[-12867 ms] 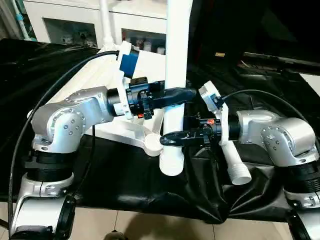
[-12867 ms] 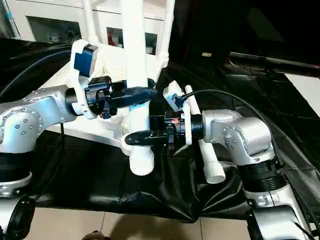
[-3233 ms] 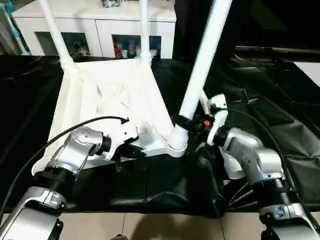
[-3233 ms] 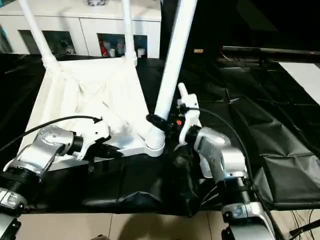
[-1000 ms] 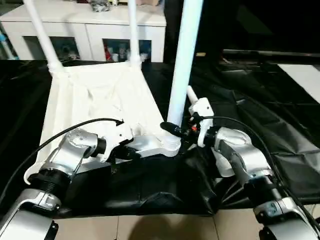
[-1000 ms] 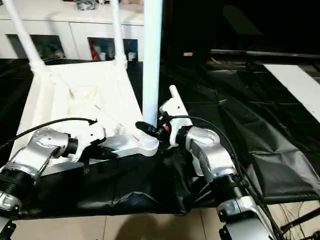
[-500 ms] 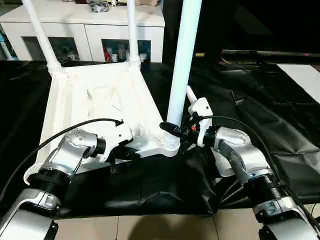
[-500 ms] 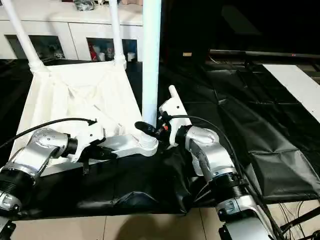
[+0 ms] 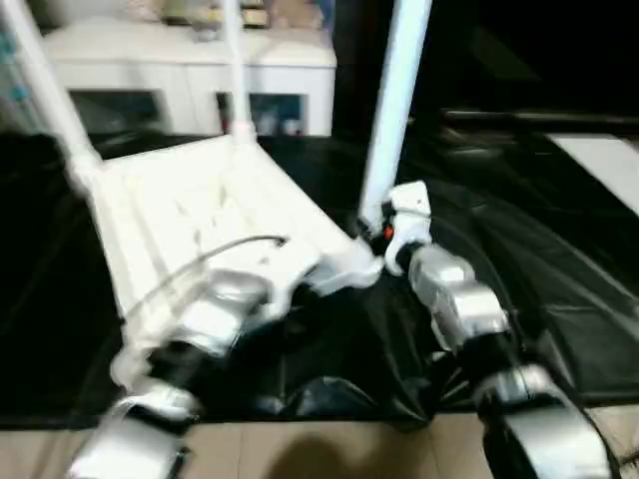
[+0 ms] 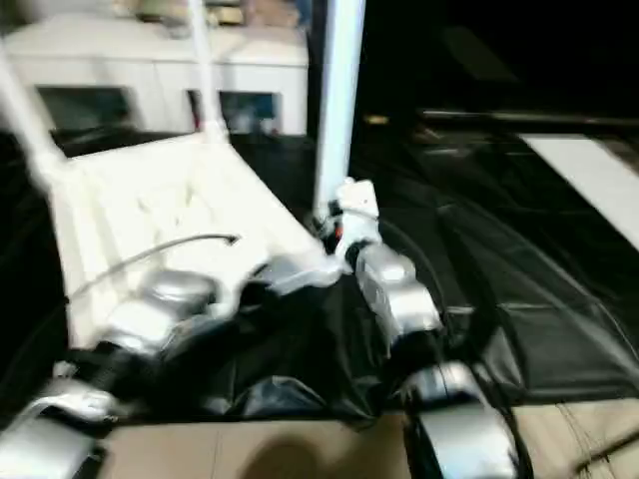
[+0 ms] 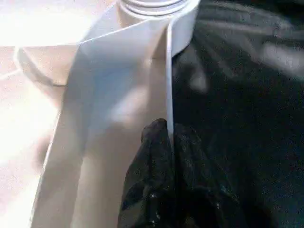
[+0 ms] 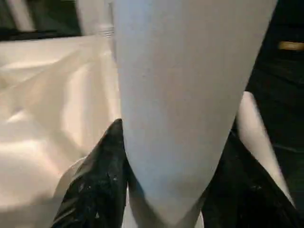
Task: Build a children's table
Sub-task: Rotate leg to tighten
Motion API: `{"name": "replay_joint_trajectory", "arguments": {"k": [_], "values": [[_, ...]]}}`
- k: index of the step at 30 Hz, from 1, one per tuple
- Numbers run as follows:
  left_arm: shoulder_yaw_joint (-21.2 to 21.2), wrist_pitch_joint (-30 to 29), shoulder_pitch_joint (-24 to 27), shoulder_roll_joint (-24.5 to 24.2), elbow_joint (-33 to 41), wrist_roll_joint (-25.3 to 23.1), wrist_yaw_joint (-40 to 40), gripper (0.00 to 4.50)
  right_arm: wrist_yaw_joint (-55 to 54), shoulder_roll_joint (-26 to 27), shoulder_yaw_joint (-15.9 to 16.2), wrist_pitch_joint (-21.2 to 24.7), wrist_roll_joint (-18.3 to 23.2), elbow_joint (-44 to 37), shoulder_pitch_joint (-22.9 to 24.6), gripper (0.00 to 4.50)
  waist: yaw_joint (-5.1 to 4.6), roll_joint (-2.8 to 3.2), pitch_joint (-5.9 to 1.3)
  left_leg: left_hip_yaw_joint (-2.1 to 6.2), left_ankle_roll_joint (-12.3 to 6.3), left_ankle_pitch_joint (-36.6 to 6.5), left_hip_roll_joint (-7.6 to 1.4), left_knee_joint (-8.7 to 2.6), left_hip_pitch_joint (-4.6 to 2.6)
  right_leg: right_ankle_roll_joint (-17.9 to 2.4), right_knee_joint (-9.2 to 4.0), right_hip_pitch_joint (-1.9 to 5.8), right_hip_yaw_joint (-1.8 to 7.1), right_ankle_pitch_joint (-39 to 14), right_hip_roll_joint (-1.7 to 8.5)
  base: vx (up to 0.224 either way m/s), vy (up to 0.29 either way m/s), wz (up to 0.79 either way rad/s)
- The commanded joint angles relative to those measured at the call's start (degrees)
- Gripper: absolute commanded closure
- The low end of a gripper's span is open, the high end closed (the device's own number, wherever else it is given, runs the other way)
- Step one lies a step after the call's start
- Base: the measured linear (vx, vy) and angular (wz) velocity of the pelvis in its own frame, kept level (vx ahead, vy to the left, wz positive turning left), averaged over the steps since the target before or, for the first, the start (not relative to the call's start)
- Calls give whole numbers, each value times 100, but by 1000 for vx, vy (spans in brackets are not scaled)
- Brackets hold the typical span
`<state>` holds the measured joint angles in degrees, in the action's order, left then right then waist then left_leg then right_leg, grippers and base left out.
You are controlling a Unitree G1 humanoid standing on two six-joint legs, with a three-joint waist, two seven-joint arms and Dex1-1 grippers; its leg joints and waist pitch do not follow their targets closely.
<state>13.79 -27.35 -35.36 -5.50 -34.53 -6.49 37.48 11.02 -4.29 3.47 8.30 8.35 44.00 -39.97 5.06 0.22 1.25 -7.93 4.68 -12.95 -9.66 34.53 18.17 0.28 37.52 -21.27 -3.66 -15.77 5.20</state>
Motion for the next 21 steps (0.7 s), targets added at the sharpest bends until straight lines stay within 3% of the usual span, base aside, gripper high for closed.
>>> {"name": "replay_joint_trajectory", "arguments": {"k": [1,2,3,4,5,6,8,10,13,19,20,21], "values": [[40,-66,-154,201,19,76,-217,450,-147,159,149,560,-167,1034,342,267,-64,-80,-125,4,30,-1093,-281,-520,-6,-820,-661,-8,326,-1372,208,-7,-8,27],[57,-61,-173,206,-2,50,-251,450,-157,177,132,569,-150,1071,317,267,-60,-62,-135,-40,-6,-1302,-265,-538,-32,-975,-667,10,330,-1147,207,-7,-8,27],[62,-74,-182,176,3,21,-268,450,-176,192,125,566,-162,1120,285,267,-104,-37,-80,-51,-35,-1926,-262,-596,12,-1041,-761,7,352,-1706,244,-13,-29,18],[59,-87,-180,152,22,9,-266,450,-178,204,113,556,-164,1149,269,267,-136,-51,-53,-31,-7,-2119,-259,-621,50,-946,-792,18,336,-2073,247,0,0,0],[58,-93,-174,116,46,-4,-255,450,-171,218,90,550,-150,1176,255,267,-151,-48,-75,9,42,-2316,-259,-639,43,-750,-841,25,330,-2556,287,0,0,0],[62,-141,-122,9,151,-43,-183,450,-174,249,35,534,-144,1271,211,267,-165,-51,-86,14,49,-2363,-265,-638,22,-683,-865,6,338,-2642,298,0,0,0],[54,-175,-96,-30,204,-57,-159,450,-156,260,15,508,-153,1318,190,267,-210,-53,-102,29,24,-2275,-261,-670,54,-596,-896,34,342,-2657,313,0,0,0],[24,-241,-67,-96,267,-78,-168,450,-166,278,-12,455,-183,1421,143,267,-223,-47,-122,23,1,-1908,-289,-703,111,-662,-877,77,349,-2160,315,0,0,0],[-40,-285,-95,-170,259,-56,-253,450,-89,314,-23,355,-216,1560,38,267,-243,-47,-93,10,18,-2074,-281,-699,93,-739,-900,44,353,-2295,317,0,0,0],[-36,-147,-97,-249,254,-23,-213,450,21,314,5,88,-262,1543,-25,267,-291,-56,-79,32,4,-2277,-286,-712,93,-621,-945,9,360,-2684,333,0,0,0],[-25,-98,-94,-280,263,-22,-181,450,69,314,-27,45,-238,1536,-45,232,-297,-55,-72,34,1,-2298,-290,-718,95,-609,-949,-2,362,-2713,330,0,0,0],[-25,-55,-86,-333,289,-19,-136,450,163,310,-63,5,-190,1472,-66,232,-301,-55,-78,35,-3,-2298,-288,-716,95,-601,-946,2,361,-2720,328,0,0,0]]}}
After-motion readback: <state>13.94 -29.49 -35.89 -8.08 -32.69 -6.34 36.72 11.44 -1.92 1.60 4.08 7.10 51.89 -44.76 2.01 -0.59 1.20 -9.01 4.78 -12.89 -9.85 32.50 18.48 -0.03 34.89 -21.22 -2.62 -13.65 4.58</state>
